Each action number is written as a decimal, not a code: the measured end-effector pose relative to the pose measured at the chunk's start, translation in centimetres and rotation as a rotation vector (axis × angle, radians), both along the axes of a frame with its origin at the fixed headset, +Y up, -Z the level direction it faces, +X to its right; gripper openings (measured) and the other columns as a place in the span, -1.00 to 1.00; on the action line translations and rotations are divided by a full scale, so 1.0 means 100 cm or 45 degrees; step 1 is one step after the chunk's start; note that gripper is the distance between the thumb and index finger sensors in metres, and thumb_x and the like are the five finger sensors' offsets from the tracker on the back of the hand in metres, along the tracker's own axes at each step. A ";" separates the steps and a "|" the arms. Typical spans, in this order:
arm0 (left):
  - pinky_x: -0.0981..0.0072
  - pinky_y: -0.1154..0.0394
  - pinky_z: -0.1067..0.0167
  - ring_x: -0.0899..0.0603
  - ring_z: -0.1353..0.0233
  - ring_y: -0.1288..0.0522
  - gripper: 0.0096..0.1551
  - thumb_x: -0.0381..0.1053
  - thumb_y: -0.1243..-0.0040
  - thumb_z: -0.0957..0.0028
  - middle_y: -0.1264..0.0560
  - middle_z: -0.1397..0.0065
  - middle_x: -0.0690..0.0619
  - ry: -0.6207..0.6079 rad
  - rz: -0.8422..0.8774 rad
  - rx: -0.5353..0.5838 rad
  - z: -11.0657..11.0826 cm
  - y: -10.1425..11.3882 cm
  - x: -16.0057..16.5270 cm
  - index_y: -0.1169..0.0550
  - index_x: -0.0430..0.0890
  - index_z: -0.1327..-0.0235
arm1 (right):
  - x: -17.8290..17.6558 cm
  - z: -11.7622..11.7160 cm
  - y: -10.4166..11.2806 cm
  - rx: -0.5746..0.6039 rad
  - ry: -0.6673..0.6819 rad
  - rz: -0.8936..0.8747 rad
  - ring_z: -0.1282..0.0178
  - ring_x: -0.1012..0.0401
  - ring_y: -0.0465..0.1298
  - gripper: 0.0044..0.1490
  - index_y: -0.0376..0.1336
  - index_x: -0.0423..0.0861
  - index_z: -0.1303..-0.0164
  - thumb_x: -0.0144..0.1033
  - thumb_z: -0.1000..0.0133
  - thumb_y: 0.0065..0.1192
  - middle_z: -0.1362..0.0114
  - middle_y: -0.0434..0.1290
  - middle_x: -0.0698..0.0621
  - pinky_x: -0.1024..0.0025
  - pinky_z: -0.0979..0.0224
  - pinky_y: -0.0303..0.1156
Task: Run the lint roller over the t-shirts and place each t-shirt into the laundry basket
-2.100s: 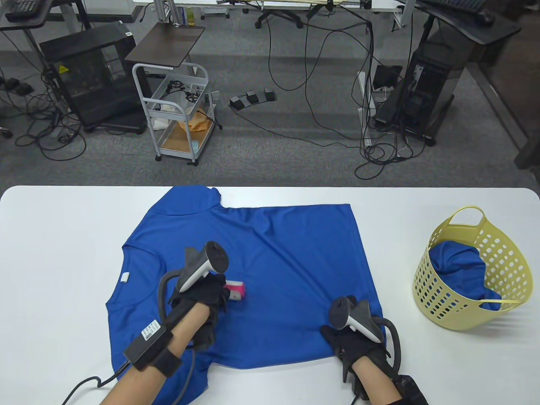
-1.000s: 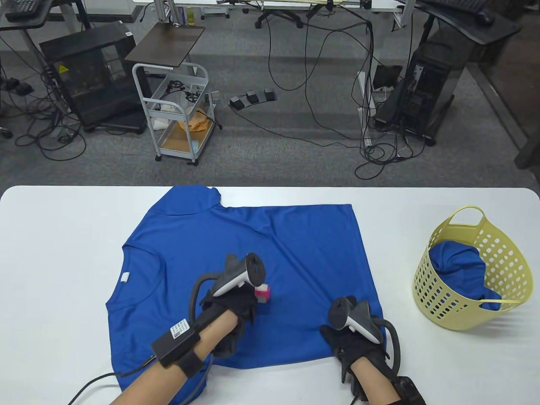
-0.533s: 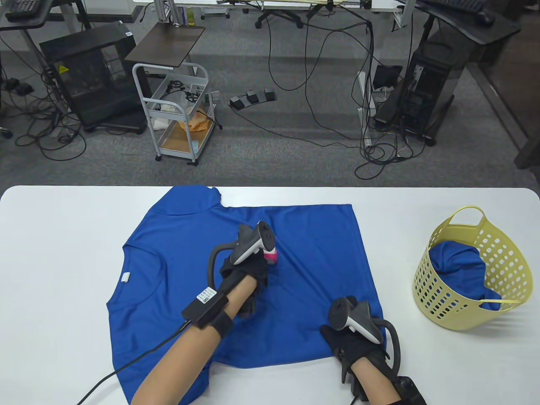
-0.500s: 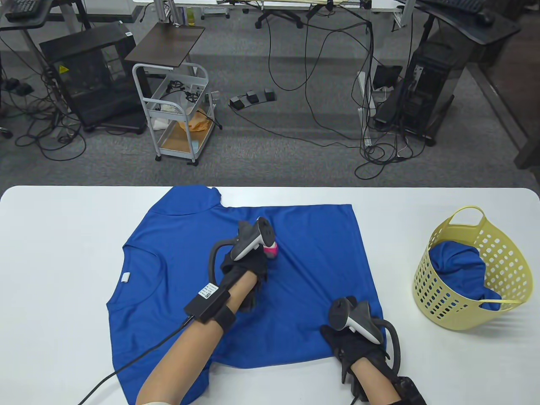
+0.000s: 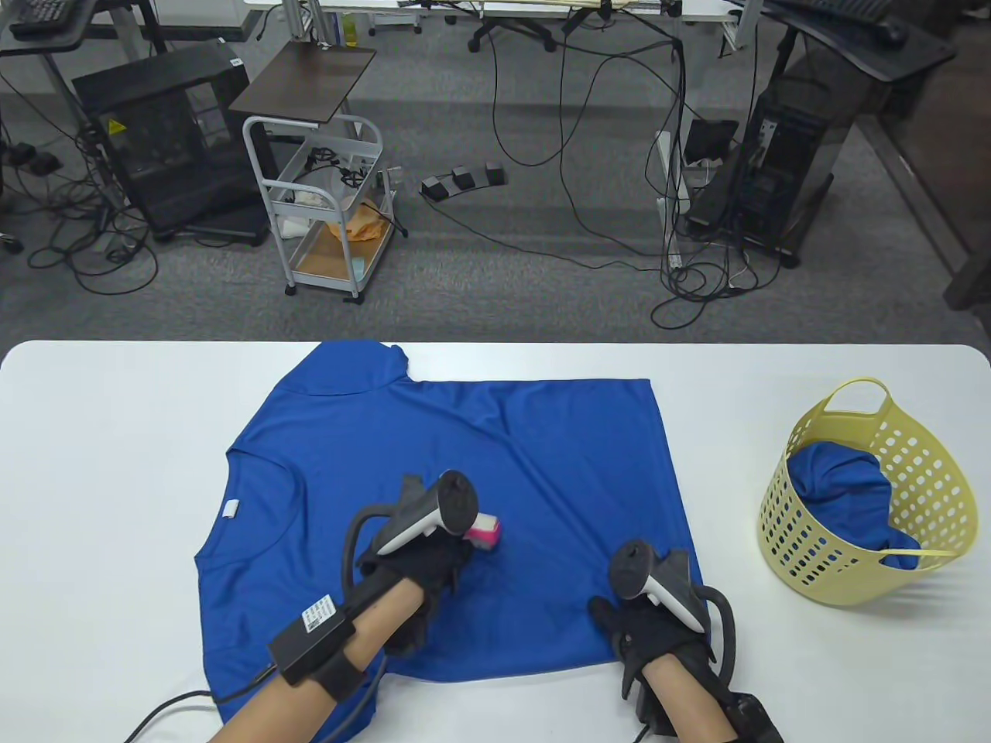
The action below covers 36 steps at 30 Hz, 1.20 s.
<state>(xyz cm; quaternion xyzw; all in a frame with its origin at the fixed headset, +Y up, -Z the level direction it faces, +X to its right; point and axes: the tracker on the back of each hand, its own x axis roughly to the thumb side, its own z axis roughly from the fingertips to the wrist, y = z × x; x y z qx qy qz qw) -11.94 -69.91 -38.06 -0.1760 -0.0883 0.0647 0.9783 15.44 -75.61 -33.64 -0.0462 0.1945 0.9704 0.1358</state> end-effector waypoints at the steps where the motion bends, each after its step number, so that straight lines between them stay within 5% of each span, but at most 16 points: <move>1: 0.41 -0.71 0.37 0.10 0.38 -0.80 -0.27 0.22 -0.13 -0.10 -0.61 -0.22 -0.07 0.001 0.029 0.025 0.005 0.002 -0.002 -0.26 0.03 -0.52 | -0.005 0.002 0.008 0.059 0.024 -0.042 -0.62 -0.14 -0.22 -0.12 -0.21 0.01 -0.57 0.13 -0.14 -0.10 -0.70 -0.24 -0.12 -0.24 -0.50 -0.17; 4: 0.43 -0.71 0.36 0.13 0.37 -0.78 -0.17 0.23 -0.14 -0.09 -0.57 -0.21 -0.05 -0.012 0.122 0.191 0.023 0.017 -0.003 -0.15 0.00 -0.55 | -0.042 0.017 0.050 0.307 0.186 -0.267 -0.57 -0.16 0.17 -0.19 -0.08 -0.03 -0.55 0.02 -0.14 -0.03 -0.68 0.03 -0.19 -0.13 -0.48 0.23; 6: 0.44 -0.71 0.34 0.17 0.36 -0.77 -0.07 0.26 -0.18 -0.05 -0.53 -0.22 -0.02 -0.047 0.209 0.332 0.033 0.028 0.001 -0.06 -0.01 -0.56 | -0.068 0.028 0.073 0.391 0.285 -0.419 -0.35 -0.03 0.50 -0.20 -0.07 -0.06 -0.55 0.00 -0.15 -0.03 -0.57 0.28 -0.18 0.06 -0.33 0.47; 11: 0.37 -0.70 0.27 0.14 0.29 -0.75 0.01 0.21 -0.22 -0.02 -0.48 -0.26 -0.01 -0.188 0.378 0.560 0.057 0.045 0.013 0.04 -0.04 -0.55 | -0.099 0.029 0.092 0.409 0.306 -0.750 -0.30 -0.01 0.55 -0.17 -0.17 -0.12 -0.55 -0.04 -0.17 -0.07 -0.52 0.31 -0.18 0.06 -0.27 0.52; 12: 0.39 -0.69 0.22 0.16 0.25 -0.74 0.03 0.20 -0.21 -0.03 -0.45 -0.30 -0.03 -0.285 0.372 0.553 0.059 0.045 0.011 0.08 -0.05 -0.54 | -0.100 0.029 0.092 0.413 0.292 -0.811 -0.31 -0.05 0.54 -0.18 -0.17 -0.16 -0.54 -0.08 -0.18 -0.06 -0.52 0.31 -0.19 0.04 -0.28 0.51; 14: 0.27 -0.60 -0.15 0.10 -0.15 -0.64 0.14 0.19 -0.22 -0.06 -0.20 -0.50 -0.18 -0.548 0.499 0.421 0.066 0.038 0.003 0.23 -0.07 -0.53 | -0.098 0.029 0.089 0.417 0.286 -0.882 -0.37 -0.08 0.49 -0.17 -0.23 -0.17 -0.54 -0.14 -0.19 -0.04 -0.57 0.24 -0.24 -0.01 -0.33 0.48; 18: 0.06 -0.45 -0.37 -0.20 -0.49 -0.45 0.14 0.17 -0.19 -0.08 0.09 -0.65 -0.17 -0.606 0.620 0.240 0.074 0.029 -0.012 0.29 0.00 -0.52 | -0.103 0.026 0.076 0.396 0.407 -0.983 -0.47 -0.12 0.37 -0.02 -0.35 -0.14 -0.54 -0.07 -0.18 0.07 -0.62 0.13 -0.23 -0.08 -0.32 0.49; 21: -0.03 -0.36 -0.46 -0.21 -0.58 -0.36 0.17 0.28 -0.15 -0.05 0.14 -0.68 -0.10 -0.665 0.714 0.120 0.069 0.017 -0.028 0.33 0.03 -0.50 | -0.110 0.026 0.068 0.399 0.376 -1.017 -0.45 -0.17 0.37 -0.07 -0.31 -0.02 -0.57 -0.19 -0.20 0.14 -0.56 0.18 -0.24 -0.12 -0.29 0.50; 23: -0.09 -0.29 -0.49 -0.23 -0.64 -0.27 0.32 0.47 -0.17 0.01 0.24 -0.68 -0.09 -0.706 0.805 -0.093 0.068 0.007 -0.034 0.40 0.06 -0.48 | -0.114 0.026 0.071 0.530 0.340 -0.842 -0.29 -0.10 0.52 -0.19 -0.13 -0.02 -0.55 -0.22 -0.18 0.17 -0.38 0.37 -0.20 0.04 -0.19 0.60; 25: -0.15 -0.32 -0.47 -0.30 -0.63 -0.29 0.21 0.38 -0.14 -0.06 0.20 -0.71 -0.06 -0.604 0.856 -0.200 0.067 0.003 -0.041 0.37 0.08 -0.51 | -0.116 0.024 0.073 0.517 0.385 -0.634 -0.07 0.06 0.65 -0.23 -0.07 -0.05 -0.54 -0.23 -0.17 0.16 -0.34 0.42 -0.19 0.32 0.03 0.71; 27: -0.19 -0.34 -0.44 -0.28 -0.58 -0.40 -0.05 0.32 -0.14 -0.09 -0.06 -0.72 -0.04 -0.527 0.779 -0.205 0.061 0.000 -0.056 0.01 0.15 -0.64 | -0.111 0.022 0.073 0.584 0.279 -0.410 0.00 0.12 0.66 -0.20 -0.09 -0.03 -0.55 -0.22 -0.17 0.18 -0.35 0.43 -0.19 0.39 0.08 0.71; 29: -0.30 -0.26 -0.48 -0.34 -0.64 -0.32 -0.22 0.31 -0.12 -0.10 -0.25 -0.70 0.03 -0.274 0.447 -0.129 0.048 -0.015 -0.088 -0.23 0.18 -0.60 | -0.097 0.019 0.070 0.479 0.183 -0.107 0.08 0.19 0.68 -0.19 -0.11 -0.03 -0.55 -0.17 -0.18 0.18 -0.33 0.46 -0.19 0.53 0.17 0.71; 31: -0.48 -0.07 -0.46 -0.51 -0.69 0.05 -0.06 0.37 -0.14 -0.05 0.04 -0.76 -0.01 -0.075 0.163 -0.109 0.040 -0.037 -0.117 -0.04 0.24 -0.64 | -0.090 0.020 0.067 0.438 0.077 0.054 0.17 0.21 0.71 -0.20 -0.05 -0.07 -0.54 -0.16 -0.17 0.23 -0.29 0.52 -0.21 0.60 0.29 0.70; 33: -0.56 0.12 -0.42 -0.56 -0.59 0.40 0.12 0.45 -0.10 -0.03 0.38 -0.70 -0.05 0.033 -0.056 -0.299 0.033 -0.061 -0.148 0.27 0.29 -0.59 | -0.090 0.016 0.061 0.419 0.069 0.181 0.21 0.23 0.73 -0.24 0.04 -0.09 -0.49 -0.14 -0.16 0.27 -0.28 0.55 -0.20 0.65 0.34 0.71; 36: -0.61 0.22 -0.40 -0.54 -0.54 0.54 0.22 0.54 -0.07 0.06 0.55 -0.63 -0.03 0.181 -0.050 -0.458 0.033 -0.084 -0.179 0.39 0.35 -0.51 | -0.097 -0.009 0.048 0.377 0.003 0.253 0.20 0.24 0.74 -0.35 0.13 -0.04 -0.44 -0.11 -0.18 0.24 -0.30 0.56 -0.17 0.67 0.33 0.72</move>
